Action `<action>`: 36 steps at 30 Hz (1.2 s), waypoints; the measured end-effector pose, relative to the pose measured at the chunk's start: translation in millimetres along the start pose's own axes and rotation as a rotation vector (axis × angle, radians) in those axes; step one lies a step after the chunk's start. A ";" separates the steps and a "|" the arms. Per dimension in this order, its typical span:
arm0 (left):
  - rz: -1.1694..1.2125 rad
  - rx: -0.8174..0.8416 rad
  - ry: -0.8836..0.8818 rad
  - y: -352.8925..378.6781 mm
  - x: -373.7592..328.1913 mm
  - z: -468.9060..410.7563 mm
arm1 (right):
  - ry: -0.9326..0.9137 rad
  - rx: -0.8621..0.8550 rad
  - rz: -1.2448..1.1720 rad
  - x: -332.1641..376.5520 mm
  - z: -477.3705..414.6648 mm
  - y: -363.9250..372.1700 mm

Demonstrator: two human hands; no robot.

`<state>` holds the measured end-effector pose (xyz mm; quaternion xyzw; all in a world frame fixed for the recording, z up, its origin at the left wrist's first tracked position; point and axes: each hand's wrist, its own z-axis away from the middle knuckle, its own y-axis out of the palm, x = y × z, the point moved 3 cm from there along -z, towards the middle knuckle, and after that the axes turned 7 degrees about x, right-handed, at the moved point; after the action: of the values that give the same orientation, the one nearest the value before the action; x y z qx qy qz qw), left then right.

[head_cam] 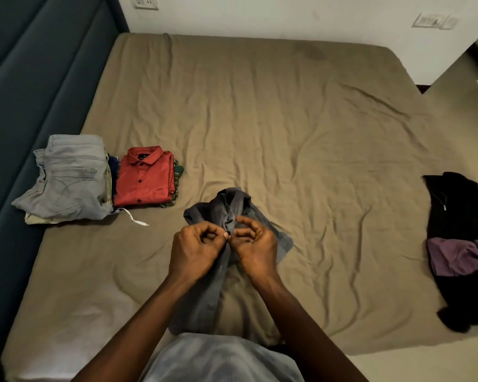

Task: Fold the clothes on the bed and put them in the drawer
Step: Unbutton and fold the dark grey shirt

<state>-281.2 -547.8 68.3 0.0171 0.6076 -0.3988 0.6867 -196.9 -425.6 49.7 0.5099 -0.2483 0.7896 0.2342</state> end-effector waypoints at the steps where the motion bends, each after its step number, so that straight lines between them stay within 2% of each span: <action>1: -0.001 -0.010 -0.020 -0.1 0.5 -0.3 | 0.002 0.000 -0.003 -0.2 0.5 0.9; 9: 0.051 -0.072 -0.115 7.0 -0.7 -0.3 | -0.014 -0.029 -0.113 -0.4 6.4 1.1; 13: 0.027 -0.057 -0.103 8.0 -2.4 -2.5 | -0.080 -0.007 -0.018 2.9 9.1 -0.8; 21: 0.192 0.215 0.005 5.1 -4.0 -13.4 | -0.194 0.028 0.253 21.7 1.2 -17.3; 26: 0.409 0.361 -0.051 5.6 -0.2 -15.0 | -0.232 0.038 0.350 30.3 -0.4 -21.4; 31: 0.582 0.364 -0.098 9.9 -2.1 -18.1 | -0.136 0.012 0.171 36.9 -4.3 -24.5; 36: 0.709 0.380 -0.122 25.1 -6.9 -16.6 | -0.156 -0.051 0.208 40.2 -2.6 -29.1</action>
<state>-280.1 -518.7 58.2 0.3284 0.4376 -0.2430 0.8010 -195.5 -397.0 90.3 0.5353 -0.3371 0.7610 0.1440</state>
